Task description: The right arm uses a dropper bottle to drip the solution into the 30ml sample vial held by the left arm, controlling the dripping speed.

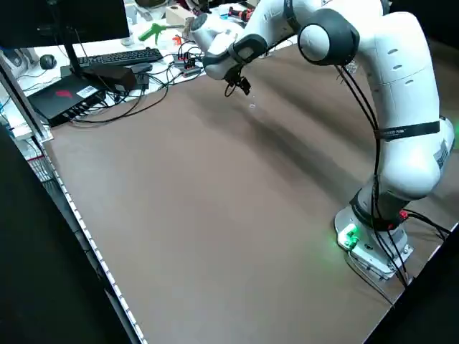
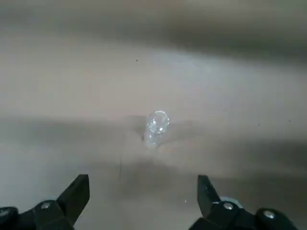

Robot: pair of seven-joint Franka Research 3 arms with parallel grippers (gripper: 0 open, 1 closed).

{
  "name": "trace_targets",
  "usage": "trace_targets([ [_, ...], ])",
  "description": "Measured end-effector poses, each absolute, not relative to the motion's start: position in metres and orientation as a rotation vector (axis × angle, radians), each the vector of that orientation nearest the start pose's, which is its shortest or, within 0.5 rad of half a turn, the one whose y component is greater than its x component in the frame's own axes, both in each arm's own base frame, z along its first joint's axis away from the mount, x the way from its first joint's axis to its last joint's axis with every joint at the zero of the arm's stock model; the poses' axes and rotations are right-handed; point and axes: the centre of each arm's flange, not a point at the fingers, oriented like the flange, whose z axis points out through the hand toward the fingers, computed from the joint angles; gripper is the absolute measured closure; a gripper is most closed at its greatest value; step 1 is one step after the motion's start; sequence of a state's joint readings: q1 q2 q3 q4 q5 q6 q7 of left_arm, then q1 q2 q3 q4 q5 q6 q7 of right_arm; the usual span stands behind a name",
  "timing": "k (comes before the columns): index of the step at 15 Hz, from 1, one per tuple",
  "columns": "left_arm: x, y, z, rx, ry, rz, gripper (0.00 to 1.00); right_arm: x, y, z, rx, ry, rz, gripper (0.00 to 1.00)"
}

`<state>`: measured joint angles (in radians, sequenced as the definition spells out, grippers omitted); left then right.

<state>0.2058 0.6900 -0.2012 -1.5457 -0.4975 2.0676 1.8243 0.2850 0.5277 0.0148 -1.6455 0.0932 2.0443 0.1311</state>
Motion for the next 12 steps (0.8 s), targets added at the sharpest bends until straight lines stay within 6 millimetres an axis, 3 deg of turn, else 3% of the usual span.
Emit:
trace_targets([
  [1, 0.691, -0.004, 0.241, -2.568, 2.462, -0.644, 0.0, 0.636, 0.201, 0.298, -3.07, -0.182, 0.223, 0.71],
  [6, 0.681, -0.024, 0.198, -2.563, 2.568, -0.78, 0.0, 0.636, 0.201, 0.298, -3.071, -0.18, 0.223, 0.84],
  [12, 0.68, -0.036, 0.188, -2.568, 2.584, -0.889, 0.0, 0.636, 0.2, 0.298, -3.071, -0.179, 0.223, 0.88],
])
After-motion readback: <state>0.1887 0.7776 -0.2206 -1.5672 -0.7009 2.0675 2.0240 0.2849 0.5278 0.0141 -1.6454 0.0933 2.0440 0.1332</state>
